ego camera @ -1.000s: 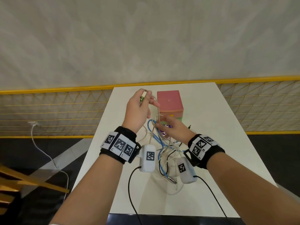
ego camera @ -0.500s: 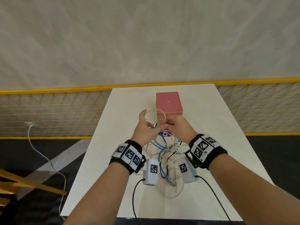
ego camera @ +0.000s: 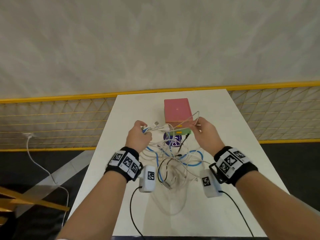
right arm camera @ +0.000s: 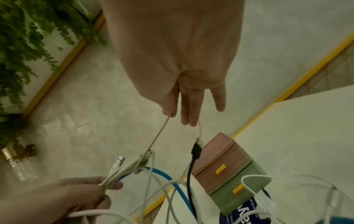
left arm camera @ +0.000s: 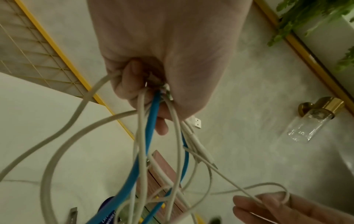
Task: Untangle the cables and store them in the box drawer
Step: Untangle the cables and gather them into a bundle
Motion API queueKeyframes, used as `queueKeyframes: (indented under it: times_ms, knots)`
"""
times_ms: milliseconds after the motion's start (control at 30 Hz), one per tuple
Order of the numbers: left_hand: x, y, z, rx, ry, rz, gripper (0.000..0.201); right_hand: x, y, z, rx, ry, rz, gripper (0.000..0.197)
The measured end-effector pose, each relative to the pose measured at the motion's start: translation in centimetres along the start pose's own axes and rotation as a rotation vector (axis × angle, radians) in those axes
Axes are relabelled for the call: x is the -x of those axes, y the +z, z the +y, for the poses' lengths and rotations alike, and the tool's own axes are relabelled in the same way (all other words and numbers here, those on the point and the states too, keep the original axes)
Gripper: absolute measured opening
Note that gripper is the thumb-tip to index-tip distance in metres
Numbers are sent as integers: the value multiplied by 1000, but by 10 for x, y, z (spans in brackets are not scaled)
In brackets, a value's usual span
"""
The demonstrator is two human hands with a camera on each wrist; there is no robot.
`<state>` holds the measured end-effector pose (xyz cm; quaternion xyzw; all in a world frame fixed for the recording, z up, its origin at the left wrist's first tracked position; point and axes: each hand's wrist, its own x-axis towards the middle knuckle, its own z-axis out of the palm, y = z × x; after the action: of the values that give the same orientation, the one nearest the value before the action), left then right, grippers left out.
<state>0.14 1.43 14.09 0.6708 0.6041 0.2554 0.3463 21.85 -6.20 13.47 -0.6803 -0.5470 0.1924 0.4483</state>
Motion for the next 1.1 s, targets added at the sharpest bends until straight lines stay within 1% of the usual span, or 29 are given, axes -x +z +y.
queueKeyframes:
  times_ms: [67, 133, 167, 200, 267, 300, 333, 367, 433, 467, 500, 533, 567, 633, 667, 700, 733, 767, 800, 833, 867, 900, 933, 967, 1033, 1067, 1100]
  knots:
    - [-2, -2, -4, -6, 14, -6, 26, -2, -5, 1, -66, -5, -50, 2]
    - [-4, 1, -5, -51, 36, -51, 29, -5, -4, -8, -174, -37, -130, 7]
    - [-3, 3, -4, -76, 59, -89, 36, -6, -2, -15, -215, -49, -184, 9]
    - [-2, 6, -1, -74, 103, -120, 48, -7, -1, -24, -242, -60, -237, 10]
    - [1, 8, 7, -80, 238, -144, 72, -9, 2, -42, -262, -86, -298, 7]
    - [2, 11, 11, -156, 312, -150, 76, -10, 4, -51, -273, -104, -308, 7]
    - [3, 17, 15, -265, 381, -158, 71, -12, 4, -59, -286, -131, -306, 11]
    - [4, 23, 16, -368, 422, -156, 60, -15, 4, -66, -307, -160, -297, 15]
    - [4, 33, 17, -466, 390, -88, 32, -23, 1, -78, -351, -217, -234, 22]
    - [3, 35, 16, -461, 339, -49, 25, -28, -4, -83, -362, -236, -177, 25]
    - [2, 36, 12, -445, 268, -30, 24, -32, -11, -87, -370, -248, -112, 27]
    - [-2, 34, 7, -430, 187, -41, 25, -37, -18, -89, -372, -258, -56, 29]
    - [-6, 32, 1, -429, 106, -73, 28, -40, -25, -89, -367, -273, -22, 31]
    - [-15, 24, -10, -502, 8, -172, 37, -43, -36, -89, -359, -292, -14, 32]
    - [-17, 20, -12, -564, -13, -230, 51, -44, -40, -89, -358, -293, -25, 33]
    - [-17, 15, -10, -607, -12, -280, 70, -44, -42, -89, -356, -291, -37, 33]
    - [-18, 11, -5, -602, -5, -308, 88, -44, -43, -89, -346, -292, -44, 33]
    - [-16, 7, 2, -539, -1, -307, 101, -43, -42, -90, -324, -299, -47, 31]
    - [-16, 3, 11, -418, 18, -264, 108, -43, -40, -91, -292, -307, -50, 30]
    - [-16, 0, 21, -259, 67, -179, 106, -42, -37, -91, -254, -312, -58, 28]
    - [-14, -1, 30, -80, 150, -59, 92, -42, -33, -91, -218, -307, -74, 27]
    - [-9, -3, 43, 87, 231, 67, 68, -41, -29, -91, -185, -297, -94, 27]
    - [-4, -4, 55, 239, 294, 138, 41, -42, -25, -91, -153, -292, -111, 27]
    - [3, -3, 69, 395, 325, 115, 25, -42, -22, -91, -132, -291, -123, 28]
    - [18, 0, 92, 645, 293, -85, 27, -43, -15, -91, -138, -281, -150, 29]
    - [21, 4, 96, 723, 275, -169, 27, -42, -12, -91, -158, -271, -160, 28]
    - [22, 6, 99, 753, 266, -207, 27, -41, -11, -90, -183, -262, -163, 27]
